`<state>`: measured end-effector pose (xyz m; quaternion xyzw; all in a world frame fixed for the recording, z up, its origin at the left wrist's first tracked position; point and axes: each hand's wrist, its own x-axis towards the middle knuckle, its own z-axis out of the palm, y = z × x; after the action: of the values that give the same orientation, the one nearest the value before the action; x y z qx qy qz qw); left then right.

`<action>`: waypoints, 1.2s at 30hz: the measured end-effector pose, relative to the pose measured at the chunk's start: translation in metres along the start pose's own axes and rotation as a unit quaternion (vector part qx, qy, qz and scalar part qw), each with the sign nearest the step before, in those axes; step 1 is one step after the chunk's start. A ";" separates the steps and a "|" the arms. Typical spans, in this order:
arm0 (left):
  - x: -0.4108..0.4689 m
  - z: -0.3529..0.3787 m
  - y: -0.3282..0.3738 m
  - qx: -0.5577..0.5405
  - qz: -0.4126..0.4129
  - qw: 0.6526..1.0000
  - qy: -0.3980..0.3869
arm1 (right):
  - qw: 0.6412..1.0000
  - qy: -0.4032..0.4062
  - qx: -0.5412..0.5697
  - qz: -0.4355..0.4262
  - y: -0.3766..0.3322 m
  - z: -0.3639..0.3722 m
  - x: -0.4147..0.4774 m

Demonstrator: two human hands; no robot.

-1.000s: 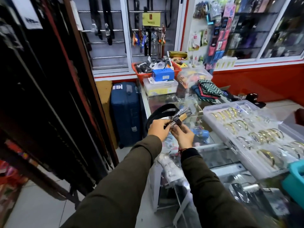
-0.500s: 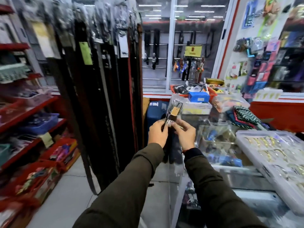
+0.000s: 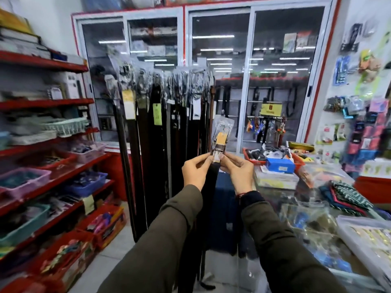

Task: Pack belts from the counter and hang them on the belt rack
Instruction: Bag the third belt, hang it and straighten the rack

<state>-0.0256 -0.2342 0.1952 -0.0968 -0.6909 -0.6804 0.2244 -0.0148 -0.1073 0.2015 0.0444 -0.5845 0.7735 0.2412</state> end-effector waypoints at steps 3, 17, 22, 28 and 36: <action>0.024 -0.007 0.022 -0.040 0.008 0.999 0.011 | 0.999 -0.033 0.014 -0.017 -0.028 0.023 0.016; 0.097 -0.016 0.142 -0.066 0.108 0.991 0.042 | 0.992 -0.063 0.054 -0.096 -0.135 0.086 0.066; 0.100 -0.010 0.147 -0.105 0.055 0.992 0.032 | 0.995 -0.060 0.024 -0.071 -0.139 0.083 0.075; 0.103 -0.008 0.132 -0.105 0.032 0.993 0.043 | 0.996 -0.083 -0.011 -0.040 -0.131 0.081 0.084; 0.102 -0.006 0.109 0.060 0.127 0.988 0.062 | 0.955 -0.037 -0.216 -0.200 -0.099 0.074 0.089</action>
<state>-0.0666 -0.2520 0.3378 -0.1275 -0.6970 -0.6086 0.3570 -0.0673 -0.1276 0.3435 0.1358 -0.7250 0.5628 0.3730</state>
